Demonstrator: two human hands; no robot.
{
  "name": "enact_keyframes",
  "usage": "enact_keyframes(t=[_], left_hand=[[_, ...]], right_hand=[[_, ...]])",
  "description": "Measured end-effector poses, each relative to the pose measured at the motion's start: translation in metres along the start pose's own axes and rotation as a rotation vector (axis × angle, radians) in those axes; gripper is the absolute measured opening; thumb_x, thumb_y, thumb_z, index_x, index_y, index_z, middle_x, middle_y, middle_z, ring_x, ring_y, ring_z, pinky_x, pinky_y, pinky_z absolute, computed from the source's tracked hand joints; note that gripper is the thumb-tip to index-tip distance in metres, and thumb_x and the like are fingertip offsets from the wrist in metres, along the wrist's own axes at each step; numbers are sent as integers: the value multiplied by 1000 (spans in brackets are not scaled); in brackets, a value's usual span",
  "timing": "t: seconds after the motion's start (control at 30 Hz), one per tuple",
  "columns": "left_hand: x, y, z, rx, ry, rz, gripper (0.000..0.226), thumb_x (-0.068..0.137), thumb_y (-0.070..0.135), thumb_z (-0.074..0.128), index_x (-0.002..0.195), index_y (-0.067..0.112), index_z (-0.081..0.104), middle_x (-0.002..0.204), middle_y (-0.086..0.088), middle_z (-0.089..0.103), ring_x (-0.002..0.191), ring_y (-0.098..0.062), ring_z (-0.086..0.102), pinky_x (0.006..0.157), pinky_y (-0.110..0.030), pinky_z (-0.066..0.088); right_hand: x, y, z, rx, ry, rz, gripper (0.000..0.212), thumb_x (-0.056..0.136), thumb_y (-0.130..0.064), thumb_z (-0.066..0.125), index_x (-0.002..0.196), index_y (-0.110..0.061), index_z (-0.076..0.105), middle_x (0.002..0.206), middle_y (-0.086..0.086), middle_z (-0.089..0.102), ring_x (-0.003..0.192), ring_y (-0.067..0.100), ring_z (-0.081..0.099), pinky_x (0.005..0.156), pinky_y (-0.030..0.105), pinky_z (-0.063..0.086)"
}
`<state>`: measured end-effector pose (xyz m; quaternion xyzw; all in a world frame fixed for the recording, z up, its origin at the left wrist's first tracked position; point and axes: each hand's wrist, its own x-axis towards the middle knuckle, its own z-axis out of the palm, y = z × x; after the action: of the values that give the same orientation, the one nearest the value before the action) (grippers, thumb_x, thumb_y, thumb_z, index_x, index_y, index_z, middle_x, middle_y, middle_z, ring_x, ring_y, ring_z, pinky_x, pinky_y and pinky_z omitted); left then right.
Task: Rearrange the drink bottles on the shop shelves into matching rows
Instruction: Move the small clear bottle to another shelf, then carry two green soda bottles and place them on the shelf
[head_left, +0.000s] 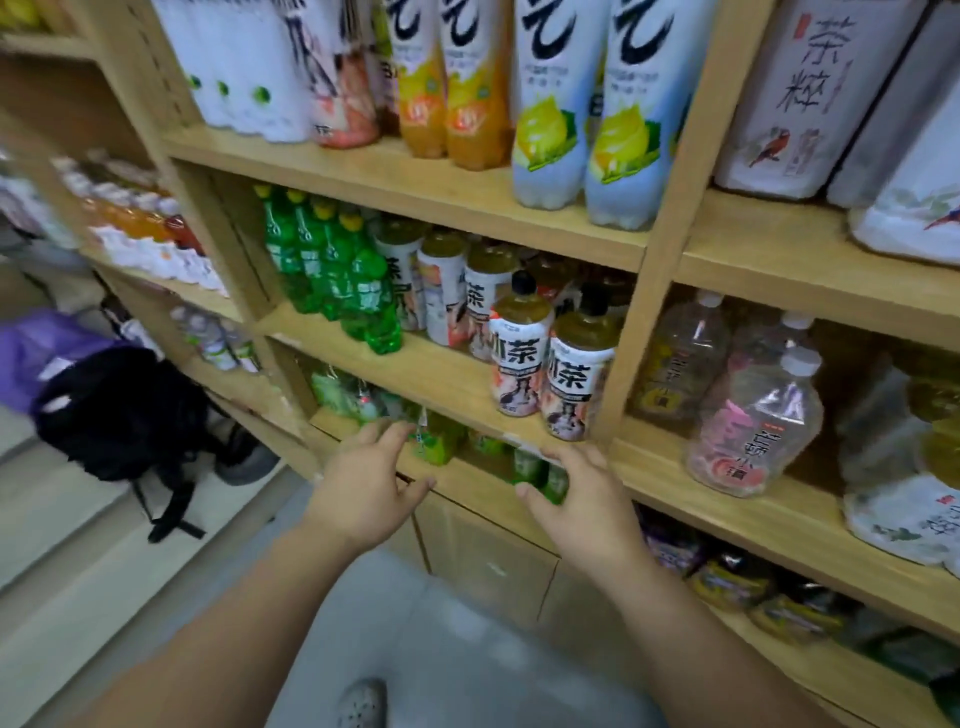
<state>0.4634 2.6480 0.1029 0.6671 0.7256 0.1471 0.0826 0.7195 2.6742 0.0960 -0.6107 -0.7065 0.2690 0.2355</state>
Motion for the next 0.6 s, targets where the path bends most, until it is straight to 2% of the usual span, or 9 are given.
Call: enact_keyframes(t=[0.13,0.3,0.53,0.6], left_hand=[[18,-60,-12,32,-20,5,70,90,57,66,148,25,46,155,-9,44,140,-33,44,114,-46,42],[57,-138,-37,12,-29,13,71,91,57,65,151,25,43,159,-8,39,145,-31,38,117,-41,36],[115,-216,-71,-18,-49,116,71,89,54,69,148,23,47,153,-7,45,138,-31,46,111,-42,44],[133,-227,-74,-38,-62,129,70,89,54,68,148,23,46,155,-7,42,140,-31,43,112,-42,43]], right_hand=[[34,-43,36,-23,12,-18,50,89,-49,74,133,-27,62,138,-1,53,128,22,51,101,33,45],[76,-103,94,13,35,56,50,90,-47,74,134,-25,62,141,2,54,131,23,50,107,35,44],[119,-177,149,69,76,141,49,91,-47,72,135,-27,61,137,0,53,125,21,53,97,28,42],[130,-187,156,87,75,158,50,92,-47,71,137,-28,59,138,-1,52,126,21,52,94,28,41]])
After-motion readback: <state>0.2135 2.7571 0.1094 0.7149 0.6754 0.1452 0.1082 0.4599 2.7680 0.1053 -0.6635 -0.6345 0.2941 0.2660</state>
